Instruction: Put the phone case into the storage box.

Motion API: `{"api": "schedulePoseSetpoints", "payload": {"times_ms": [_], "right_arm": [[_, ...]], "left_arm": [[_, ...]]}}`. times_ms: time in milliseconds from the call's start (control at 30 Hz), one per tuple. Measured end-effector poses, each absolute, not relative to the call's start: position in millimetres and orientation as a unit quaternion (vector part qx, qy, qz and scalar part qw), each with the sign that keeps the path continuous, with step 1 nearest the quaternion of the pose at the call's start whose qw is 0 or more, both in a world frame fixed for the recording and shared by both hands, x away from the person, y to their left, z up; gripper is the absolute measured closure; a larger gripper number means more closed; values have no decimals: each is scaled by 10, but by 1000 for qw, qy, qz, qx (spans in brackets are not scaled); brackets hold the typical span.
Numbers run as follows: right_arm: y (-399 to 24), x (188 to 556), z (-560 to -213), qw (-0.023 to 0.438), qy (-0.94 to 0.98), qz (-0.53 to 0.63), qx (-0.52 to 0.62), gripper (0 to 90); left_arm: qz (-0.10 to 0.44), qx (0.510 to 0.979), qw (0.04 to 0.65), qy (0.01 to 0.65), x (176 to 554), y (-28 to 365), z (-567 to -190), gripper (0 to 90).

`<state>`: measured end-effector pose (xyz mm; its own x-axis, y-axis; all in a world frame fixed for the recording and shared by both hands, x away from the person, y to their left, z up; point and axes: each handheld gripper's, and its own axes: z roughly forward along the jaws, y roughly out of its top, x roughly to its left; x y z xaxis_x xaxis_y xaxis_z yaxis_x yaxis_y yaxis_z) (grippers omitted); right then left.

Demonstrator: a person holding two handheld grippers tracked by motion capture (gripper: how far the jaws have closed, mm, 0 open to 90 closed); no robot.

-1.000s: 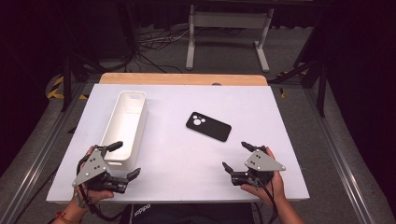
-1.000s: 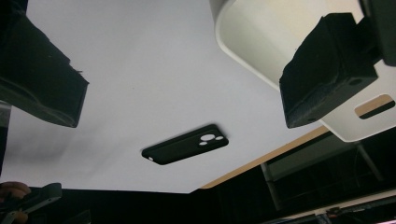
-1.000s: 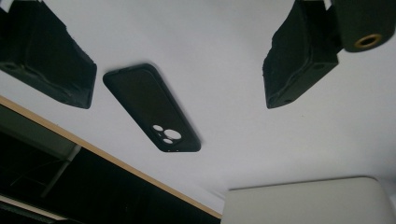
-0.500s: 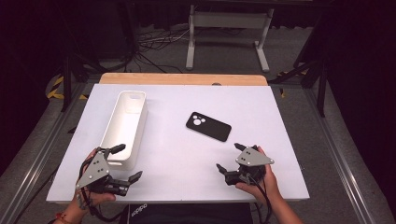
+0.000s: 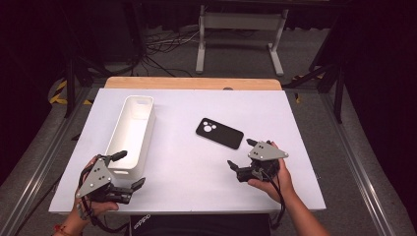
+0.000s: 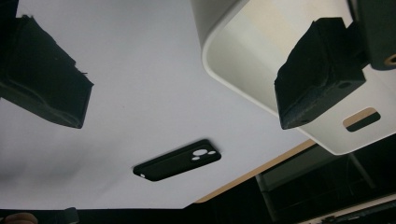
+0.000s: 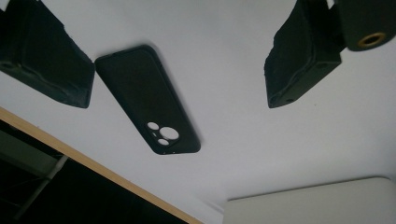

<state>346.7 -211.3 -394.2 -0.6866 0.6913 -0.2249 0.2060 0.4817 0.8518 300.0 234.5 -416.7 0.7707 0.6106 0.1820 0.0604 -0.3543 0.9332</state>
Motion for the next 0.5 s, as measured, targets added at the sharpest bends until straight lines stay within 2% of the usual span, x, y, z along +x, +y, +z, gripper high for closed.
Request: {"api": "schedulePoseSetpoints", "payload": {"times_ms": [100,133,367,500], "right_arm": [[-2138,3530,-3904,277,816,423,279,113],[-2175,3613,-3860,276,815,422,284,147],[-2187,3872,-3748,249,827,418,282,179],[-2124,3957,-3700,250,829,411,287,181]], "left_arm": [[254,783,525,215,3008,2350,-4179,48],[255,785,523,214,3011,2348,-4180,48],[242,779,533,227,3050,2347,-4174,75],[247,779,530,227,3051,2319,-4182,77]]}}
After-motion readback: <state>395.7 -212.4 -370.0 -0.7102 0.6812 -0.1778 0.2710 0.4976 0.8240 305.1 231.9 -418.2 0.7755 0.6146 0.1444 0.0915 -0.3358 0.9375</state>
